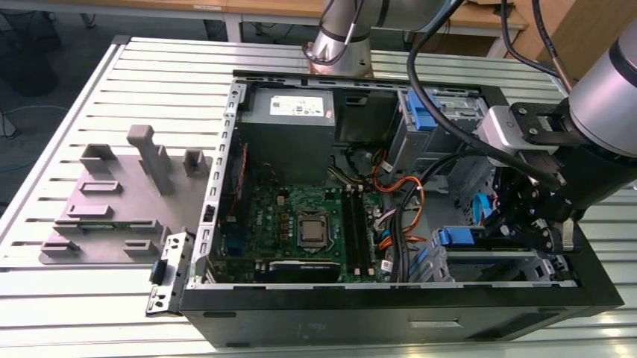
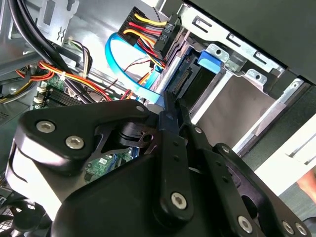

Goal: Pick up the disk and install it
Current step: 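Insert the first disk wire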

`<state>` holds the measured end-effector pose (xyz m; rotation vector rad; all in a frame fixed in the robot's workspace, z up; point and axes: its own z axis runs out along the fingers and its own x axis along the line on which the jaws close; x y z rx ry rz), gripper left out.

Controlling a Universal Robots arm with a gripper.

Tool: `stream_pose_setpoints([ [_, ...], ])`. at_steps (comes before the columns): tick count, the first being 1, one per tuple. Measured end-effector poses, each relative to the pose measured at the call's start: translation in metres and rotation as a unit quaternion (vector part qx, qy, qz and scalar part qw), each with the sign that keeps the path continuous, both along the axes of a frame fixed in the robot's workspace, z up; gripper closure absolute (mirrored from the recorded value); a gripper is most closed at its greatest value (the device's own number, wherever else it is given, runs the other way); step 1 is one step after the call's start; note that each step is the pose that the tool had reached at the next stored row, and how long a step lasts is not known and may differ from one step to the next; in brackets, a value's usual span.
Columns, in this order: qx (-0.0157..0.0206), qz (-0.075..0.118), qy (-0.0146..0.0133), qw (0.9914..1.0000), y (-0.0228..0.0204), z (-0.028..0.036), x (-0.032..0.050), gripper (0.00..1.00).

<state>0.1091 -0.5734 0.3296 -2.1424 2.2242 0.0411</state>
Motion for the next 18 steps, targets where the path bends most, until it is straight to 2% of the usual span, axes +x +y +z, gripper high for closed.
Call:
stream_pose_setpoints([
  [5, 0.0003, 0.0, 0.0, 1.0, 0.0, -0.0004, 0.0, 0.83],
  [6, 0.0003, 0.0, 0.0, 1.0, 0.0, -0.0004, 0.0, 0.76],
  [12, 0.0001, 0.0, 0.0, 1.0, 0.0, -0.0002, 0.0, 0.76],
  [14, 0.0001, 0.0, 0.0, 1.0, 0.0, 0.0013, 0.0, 0.76],
  [18, 0.0001, 0.0, 0.0, 1.0, 0.0, 0.0083, 0.0, 0.76],
])
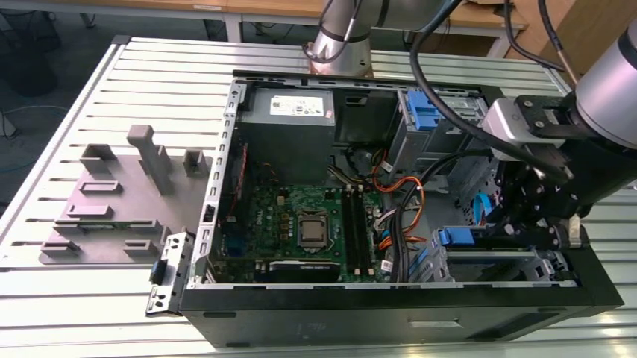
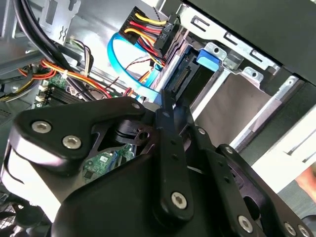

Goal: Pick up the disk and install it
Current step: 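Insert the first disk wire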

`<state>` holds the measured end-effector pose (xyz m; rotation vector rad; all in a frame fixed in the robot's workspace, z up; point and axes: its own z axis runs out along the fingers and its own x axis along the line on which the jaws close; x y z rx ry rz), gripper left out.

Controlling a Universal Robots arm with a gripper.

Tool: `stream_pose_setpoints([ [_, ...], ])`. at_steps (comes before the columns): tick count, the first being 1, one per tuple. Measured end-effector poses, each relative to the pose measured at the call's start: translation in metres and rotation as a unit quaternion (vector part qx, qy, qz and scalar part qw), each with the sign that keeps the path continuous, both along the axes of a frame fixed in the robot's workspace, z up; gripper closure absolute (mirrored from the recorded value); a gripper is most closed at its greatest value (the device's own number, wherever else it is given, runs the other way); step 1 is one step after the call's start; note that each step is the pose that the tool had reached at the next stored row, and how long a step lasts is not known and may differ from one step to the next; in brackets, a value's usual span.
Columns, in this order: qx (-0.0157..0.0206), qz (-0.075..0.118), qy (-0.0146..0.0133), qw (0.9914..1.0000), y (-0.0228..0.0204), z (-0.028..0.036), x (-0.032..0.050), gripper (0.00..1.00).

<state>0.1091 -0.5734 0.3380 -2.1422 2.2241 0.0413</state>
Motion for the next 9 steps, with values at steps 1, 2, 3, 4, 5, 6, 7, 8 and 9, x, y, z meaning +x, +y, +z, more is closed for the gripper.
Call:
stream_pose_setpoints([
  [1, 0.0, 0.0, 0.0, 1.0, 0.0001, 0.0018, 0.0, 0.76],
  [2, 0.0, 0.0, 0.0, 1.0, 0.0001, 0.0037, 0.0, 0.76],
  [3, 0.0, 0.0, 0.0, 1.0, 0.0001, 0.0059, 0.0, 0.76],
  [4, 0.0, 0.0, 0.0, 1.0, 0.0002, 0.0083, 0.0, 0.76],
  [5, 0.0, 0.0, 0.0, 1.0, 0.0002, 0.0103, 0.0, 0.76],
  [6, 0.0, 0.0, 0.0, 1.0, 0.0002, 0.0119, 0.0, 0.76],
  [7, 0.0, 0.0, 0.0, 1.0, 0.0002, 0.013, 0.0, 0.76],
  [8, 0.0001, 0.0, 0.0, 1.0, 0.0002, 0.0133, 0.0, 0.76],
  [9, 0.0001, 0.0, 0.0, 1.0, 0.0002, 0.0133, 0.0, 0.76],
])
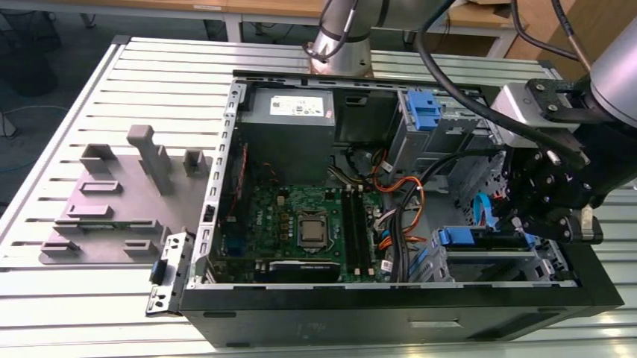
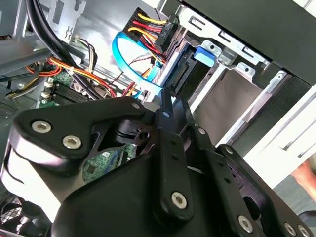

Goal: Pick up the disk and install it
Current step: 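Insert the first disk wire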

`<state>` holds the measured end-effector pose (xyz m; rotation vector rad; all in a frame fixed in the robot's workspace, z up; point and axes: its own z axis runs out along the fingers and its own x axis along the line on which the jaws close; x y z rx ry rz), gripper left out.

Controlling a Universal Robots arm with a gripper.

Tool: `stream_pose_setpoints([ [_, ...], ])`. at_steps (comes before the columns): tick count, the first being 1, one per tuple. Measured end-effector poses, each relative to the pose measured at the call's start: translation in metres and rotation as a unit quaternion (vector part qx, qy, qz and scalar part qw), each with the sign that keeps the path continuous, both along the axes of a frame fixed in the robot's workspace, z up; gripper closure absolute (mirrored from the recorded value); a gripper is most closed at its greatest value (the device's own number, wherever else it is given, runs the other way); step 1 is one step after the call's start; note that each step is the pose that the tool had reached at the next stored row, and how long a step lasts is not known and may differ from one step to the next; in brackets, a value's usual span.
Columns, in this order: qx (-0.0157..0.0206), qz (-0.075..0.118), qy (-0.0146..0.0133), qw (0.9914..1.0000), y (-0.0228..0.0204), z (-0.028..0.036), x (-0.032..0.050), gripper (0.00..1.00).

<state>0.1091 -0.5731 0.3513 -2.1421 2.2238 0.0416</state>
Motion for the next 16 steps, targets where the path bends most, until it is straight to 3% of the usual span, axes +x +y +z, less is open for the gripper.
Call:
stream_pose_setpoints([
  [16, -0.0001, 0.0, 0.0, 1.0, 0.0, 0.0012, 0.0011, 0.76],
])
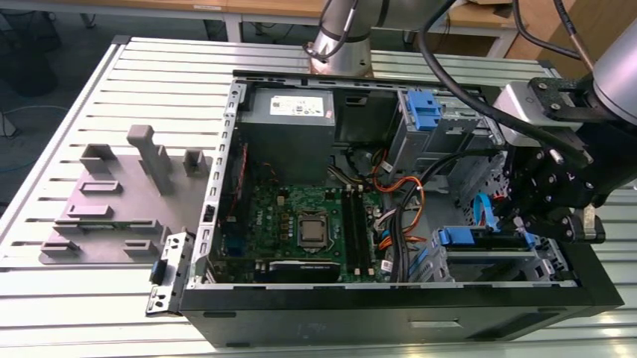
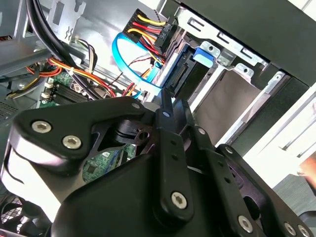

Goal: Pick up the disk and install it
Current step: 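Insert the first disk wire, then insert the second disk wire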

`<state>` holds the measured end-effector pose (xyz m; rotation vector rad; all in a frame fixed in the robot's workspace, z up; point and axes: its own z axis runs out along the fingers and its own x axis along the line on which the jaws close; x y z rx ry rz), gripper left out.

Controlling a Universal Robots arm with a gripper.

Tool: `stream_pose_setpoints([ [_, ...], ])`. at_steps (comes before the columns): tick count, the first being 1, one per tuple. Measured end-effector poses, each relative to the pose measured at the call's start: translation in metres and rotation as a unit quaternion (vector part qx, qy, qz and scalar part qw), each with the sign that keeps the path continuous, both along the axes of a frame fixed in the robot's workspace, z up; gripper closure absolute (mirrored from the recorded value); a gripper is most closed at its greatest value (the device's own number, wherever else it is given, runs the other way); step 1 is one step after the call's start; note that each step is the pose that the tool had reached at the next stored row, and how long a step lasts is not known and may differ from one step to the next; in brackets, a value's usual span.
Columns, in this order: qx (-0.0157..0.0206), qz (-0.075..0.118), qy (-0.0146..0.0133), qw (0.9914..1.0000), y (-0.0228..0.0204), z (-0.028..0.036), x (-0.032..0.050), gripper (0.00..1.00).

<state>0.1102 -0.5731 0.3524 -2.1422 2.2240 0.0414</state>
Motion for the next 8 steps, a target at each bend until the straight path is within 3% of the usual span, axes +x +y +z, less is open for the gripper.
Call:
stream_pose_setpoints([
  [8, -0.0002, 0.0, 0.0, 1.0, 0.0012, 0.0016, 0.0, 0.76],
])
